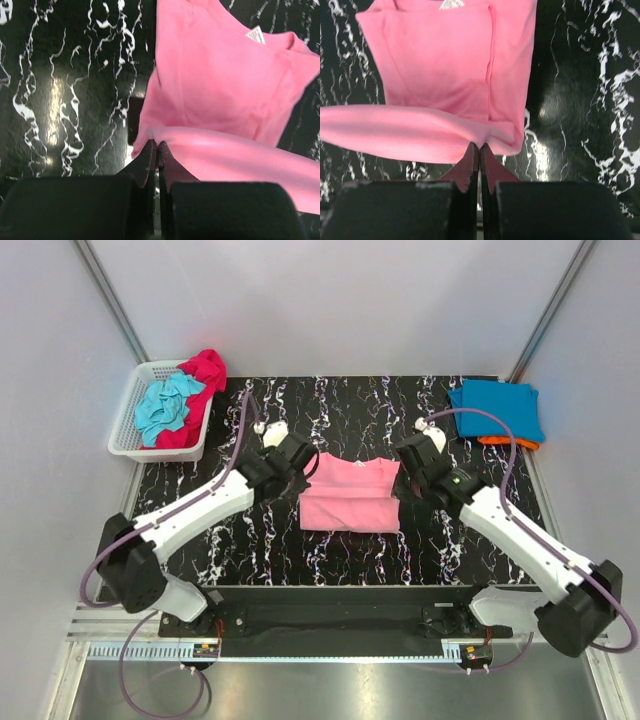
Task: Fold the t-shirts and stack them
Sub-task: Fold the tshirt
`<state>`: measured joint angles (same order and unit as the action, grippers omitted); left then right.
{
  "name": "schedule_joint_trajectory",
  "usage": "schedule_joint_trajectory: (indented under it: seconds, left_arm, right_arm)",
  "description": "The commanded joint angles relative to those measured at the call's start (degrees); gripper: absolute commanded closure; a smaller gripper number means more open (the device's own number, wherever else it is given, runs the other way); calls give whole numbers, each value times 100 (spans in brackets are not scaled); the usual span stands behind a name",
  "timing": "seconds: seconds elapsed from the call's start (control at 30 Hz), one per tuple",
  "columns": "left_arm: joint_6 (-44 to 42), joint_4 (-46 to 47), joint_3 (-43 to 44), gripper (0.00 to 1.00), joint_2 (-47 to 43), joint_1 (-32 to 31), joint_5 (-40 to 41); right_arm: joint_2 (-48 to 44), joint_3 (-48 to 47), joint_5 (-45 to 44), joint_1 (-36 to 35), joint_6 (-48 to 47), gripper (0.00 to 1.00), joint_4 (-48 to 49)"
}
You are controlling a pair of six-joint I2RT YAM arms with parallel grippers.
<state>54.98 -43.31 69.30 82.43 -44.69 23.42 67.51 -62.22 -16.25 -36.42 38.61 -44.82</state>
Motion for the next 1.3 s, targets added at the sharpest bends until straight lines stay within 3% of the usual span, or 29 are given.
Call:
schedule_joint_trajectory:
  seconds: [0.0, 0.43, 0.7, 1.03, 1.07, 1.1, 1.13, 1.17, 1.27]
  left_arm:
    - [-532, 209, 505, 100, 307, 267, -30]
    - [-1270, 420, 1964, 100, 2162, 918, -654]
    - [-1446, 569, 2237, 100, 2908, 1295, -821]
    - [-1991, 850, 2826, 100, 3709, 1656, -1120]
    - [-2026, 868, 2852, 95, 3762, 1691, -1094]
    - [-2079, 885, 2879, 79, 3780, 1700, -981]
    - [-2079, 912, 2888, 79, 3789, 1700, -884]
    - [-2123, 956, 2870, 68, 3754, 1709, -752]
    - [-2132, 1455, 2441, 51, 3317, 1656, 186]
  right_arm:
    - [324, -379, -634, 302, -363, 100, 411]
    - [1764, -396, 130, 1488, -767, 100, 1721]
    - [3031, -1028, 667, 1691, -882, 100, 2214]
    - [3997, -1714, 614, 1849, -978, 100, 2346]
    - [4059, -1750, 623, 1858, -1004, 99, 2407]
    - [4156, -1802, 597, 1893, -1031, 92, 2460]
    - [4183, -1812, 579, 1902, -1074, 84, 2521]
    - [4192, -1812, 527, 1920, -1110, 70, 2670]
    - [4139, -1951, 299, 1990, -1215, 50, 2847]
